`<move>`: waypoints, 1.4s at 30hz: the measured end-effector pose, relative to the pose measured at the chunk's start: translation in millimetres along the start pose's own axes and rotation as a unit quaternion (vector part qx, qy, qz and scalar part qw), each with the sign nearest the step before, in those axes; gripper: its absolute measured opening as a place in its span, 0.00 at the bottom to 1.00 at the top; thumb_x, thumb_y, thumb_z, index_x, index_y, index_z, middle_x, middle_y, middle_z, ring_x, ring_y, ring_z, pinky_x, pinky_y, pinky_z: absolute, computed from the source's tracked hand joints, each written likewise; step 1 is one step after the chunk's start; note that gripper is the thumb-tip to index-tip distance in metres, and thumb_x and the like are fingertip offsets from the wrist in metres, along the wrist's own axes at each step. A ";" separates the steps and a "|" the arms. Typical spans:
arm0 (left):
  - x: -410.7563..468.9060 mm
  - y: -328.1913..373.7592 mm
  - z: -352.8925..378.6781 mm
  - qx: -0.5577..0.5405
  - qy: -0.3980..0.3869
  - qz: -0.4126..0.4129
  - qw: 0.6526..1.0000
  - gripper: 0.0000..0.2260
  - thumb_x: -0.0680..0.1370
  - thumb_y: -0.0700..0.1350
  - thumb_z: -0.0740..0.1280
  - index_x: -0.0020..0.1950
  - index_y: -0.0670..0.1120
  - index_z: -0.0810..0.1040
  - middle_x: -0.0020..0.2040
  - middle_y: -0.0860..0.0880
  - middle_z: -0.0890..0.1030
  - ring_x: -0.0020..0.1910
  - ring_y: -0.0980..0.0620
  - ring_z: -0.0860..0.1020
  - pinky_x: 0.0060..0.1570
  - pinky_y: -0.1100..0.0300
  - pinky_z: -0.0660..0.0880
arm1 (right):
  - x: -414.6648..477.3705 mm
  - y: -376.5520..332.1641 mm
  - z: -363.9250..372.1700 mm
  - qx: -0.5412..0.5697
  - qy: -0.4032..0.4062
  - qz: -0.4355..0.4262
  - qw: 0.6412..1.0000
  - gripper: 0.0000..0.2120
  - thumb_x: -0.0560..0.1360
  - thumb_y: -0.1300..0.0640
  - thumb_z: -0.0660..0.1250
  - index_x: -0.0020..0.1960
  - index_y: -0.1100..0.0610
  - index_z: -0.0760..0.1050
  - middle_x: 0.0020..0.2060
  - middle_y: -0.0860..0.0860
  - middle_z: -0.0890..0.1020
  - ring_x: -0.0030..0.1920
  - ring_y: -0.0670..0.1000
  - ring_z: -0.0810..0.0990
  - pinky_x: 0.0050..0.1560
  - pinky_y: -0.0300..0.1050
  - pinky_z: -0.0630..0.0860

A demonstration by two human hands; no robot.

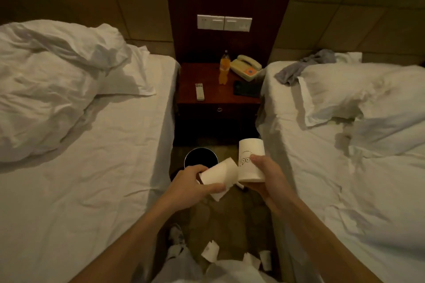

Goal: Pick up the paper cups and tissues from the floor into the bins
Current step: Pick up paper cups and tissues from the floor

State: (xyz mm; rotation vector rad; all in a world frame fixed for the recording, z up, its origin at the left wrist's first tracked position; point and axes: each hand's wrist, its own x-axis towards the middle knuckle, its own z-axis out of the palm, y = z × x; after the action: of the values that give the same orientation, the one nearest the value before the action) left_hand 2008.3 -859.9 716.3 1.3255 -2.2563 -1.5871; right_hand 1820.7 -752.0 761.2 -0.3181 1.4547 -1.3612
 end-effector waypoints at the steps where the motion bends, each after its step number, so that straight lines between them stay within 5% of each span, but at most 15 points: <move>1: 9.7 -2.7 -13.1 -0.019 -0.009 -0.008 1.000 0.30 0.64 0.70 0.72 0.59 0.55 0.76 0.53 0.58 0.77 0.51 0.57 0.78 0.43 0.63 0.80 | 9.9 -2.3 13.4 0.008 0.019 -0.003 1.000 0.16 0.68 0.46 0.69 0.53 0.44 0.72 0.50 0.52 0.81 0.45 0.51 0.85 0.40 0.45 0.81; 6: 60.6 -1.4 -66.8 -0.072 -0.062 -0.069 0.993 0.32 0.63 0.73 0.68 0.54 0.50 0.80 0.48 0.53 0.82 0.46 0.54 0.81 0.41 0.63 0.75 | 53.6 -13.9 64.5 0.020 0.078 -0.007 0.997 0.07 0.76 0.51 0.66 0.53 0.47 0.72 0.51 0.51 0.79 0.50 0.51 0.81 0.42 0.41 0.79; 13: 132.9 0.9 -103.5 -0.115 -0.111 -0.155 0.975 0.28 0.65 0.71 0.66 0.51 0.50 0.82 0.40 0.51 0.78 0.36 0.54 0.73 0.32 0.65 0.67 | 122.2 -24.6 94.6 0.030 0.114 0.007 0.993 0.10 0.77 0.52 0.65 0.58 0.51 0.72 0.53 0.53 0.80 0.52 0.52 0.80 0.46 0.44 0.77; 18: 194.6 -13.0 -117.0 -0.134 -0.113 -0.217 0.960 0.23 0.75 0.65 0.65 0.52 0.46 0.81 0.40 0.50 0.74 0.38 0.52 0.70 0.38 0.61 0.66 | 197.4 -18.7 100.0 0.057 0.136 0.063 0.987 0.19 0.76 0.50 0.67 0.64 0.55 0.70 0.53 0.54 0.79 0.54 0.54 0.80 0.54 0.51 0.78; 21: 232.8 -20.0 -122.1 -0.126 -0.074 -0.243 0.959 0.25 0.75 0.65 0.64 0.60 0.46 0.78 0.46 0.52 0.76 0.43 0.54 0.74 0.43 0.58 0.72 | 248.8 -7.4 101.6 0.082 0.136 0.110 0.981 0.15 0.74 0.49 0.70 0.57 0.49 0.69 0.52 0.52 0.78 0.52 0.53 0.80 0.48 0.48 0.79; 23: 259.4 -23.7 -122.8 -0.099 -0.067 -0.281 0.952 0.27 0.75 0.65 0.64 0.64 0.47 0.75 0.54 0.51 0.77 0.53 0.50 0.76 0.55 0.51 0.75 | 276.3 1.7 101.3 0.098 0.141 0.134 0.976 0.11 0.74 0.48 0.71 0.50 0.45 0.69 0.51 0.50 0.79 0.51 0.51 0.80 0.42 0.43 0.77; 27: 307.3 -46.0 -114.7 -0.078 -0.081 -0.341 0.933 0.25 0.75 0.67 0.63 0.62 0.51 0.71 0.57 0.52 0.76 0.54 0.51 0.75 0.55 0.51 0.73 | 322.5 26.6 91.4 0.111 0.166 0.162 0.966 0.19 0.74 0.47 0.71 0.61 0.48 0.68 0.54 0.49 0.78 0.52 0.50 0.81 0.39 0.42 0.81; 33: 378.4 -144.5 -65.6 -0.031 -0.093 -0.382 0.919 0.36 0.60 0.78 0.67 0.56 0.53 0.79 0.42 0.54 0.83 0.40 0.53 0.80 0.30 0.61 0.73 | 396.0 139.8 67.7 0.088 0.212 0.225 0.947 0.14 0.76 0.47 0.69 0.54 0.52 0.68 0.55 0.54 0.78 0.52 0.52 0.82 0.45 0.49 0.83; 37: 435.9 -232.9 -10.8 -0.026 -0.114 -0.433 0.894 0.38 0.62 0.70 0.74 0.65 0.48 0.77 0.55 0.50 0.83 0.53 0.48 0.82 0.55 0.46 0.79 | 449.2 235.9 55.5 0.094 0.266 0.261 0.923 0.10 0.77 0.48 0.68 0.53 0.48 0.69 0.56 0.52 0.77 0.55 0.53 0.80 0.57 0.59 0.79; 42: 513.8 -327.5 52.4 0.104 -0.140 -0.352 0.920 0.40 0.66 0.70 0.69 0.69 0.45 0.72 0.63 0.44 0.78 0.58 0.43 0.78 0.57 0.47 0.77 | 512.4 345.2 37.9 0.080 0.338 0.246 0.905 0.12 0.78 0.50 0.68 0.59 0.50 0.72 0.54 0.49 0.79 0.53 0.51 0.80 0.52 0.54 0.81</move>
State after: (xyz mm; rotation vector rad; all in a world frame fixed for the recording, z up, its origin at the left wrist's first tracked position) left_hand 1857.0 -1199.9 231.0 2.3020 -2.2839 -1.8559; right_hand 1801.8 -1060.4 224.8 0.6626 1.7974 -1.1990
